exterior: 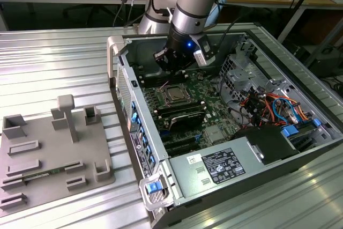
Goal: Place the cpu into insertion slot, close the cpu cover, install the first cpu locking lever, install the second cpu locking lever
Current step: 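Install the first cpu locking lever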
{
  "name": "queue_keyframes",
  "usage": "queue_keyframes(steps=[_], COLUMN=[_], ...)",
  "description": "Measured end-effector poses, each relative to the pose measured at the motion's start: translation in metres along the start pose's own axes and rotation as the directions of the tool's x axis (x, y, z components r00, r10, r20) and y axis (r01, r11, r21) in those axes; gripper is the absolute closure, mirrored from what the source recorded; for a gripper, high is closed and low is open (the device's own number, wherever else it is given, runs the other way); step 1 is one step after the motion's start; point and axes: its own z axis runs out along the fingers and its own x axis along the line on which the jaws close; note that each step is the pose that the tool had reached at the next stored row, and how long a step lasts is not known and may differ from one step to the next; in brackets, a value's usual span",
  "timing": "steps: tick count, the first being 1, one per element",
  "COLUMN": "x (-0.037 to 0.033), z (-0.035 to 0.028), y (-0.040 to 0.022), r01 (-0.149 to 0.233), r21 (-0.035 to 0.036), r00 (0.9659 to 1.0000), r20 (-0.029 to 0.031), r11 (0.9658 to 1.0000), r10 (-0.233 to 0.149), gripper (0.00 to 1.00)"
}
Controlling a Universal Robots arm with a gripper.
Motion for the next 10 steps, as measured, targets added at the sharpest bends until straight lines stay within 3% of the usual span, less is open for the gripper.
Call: queue_keyframes(steps=[5,10], x=[-0.0086,-0.0079], z=[0.0016,0.0018], y=[0.0010,0.0013], r01=[0.000,0.005], r21=[-0.0001,-0.0001], r00=[1.0000,1.0000], r20=[0.0001,0.0001], r11=[1.0000,1.0000], r10=[0.000,-0.005], gripper=[0.89,0.89])
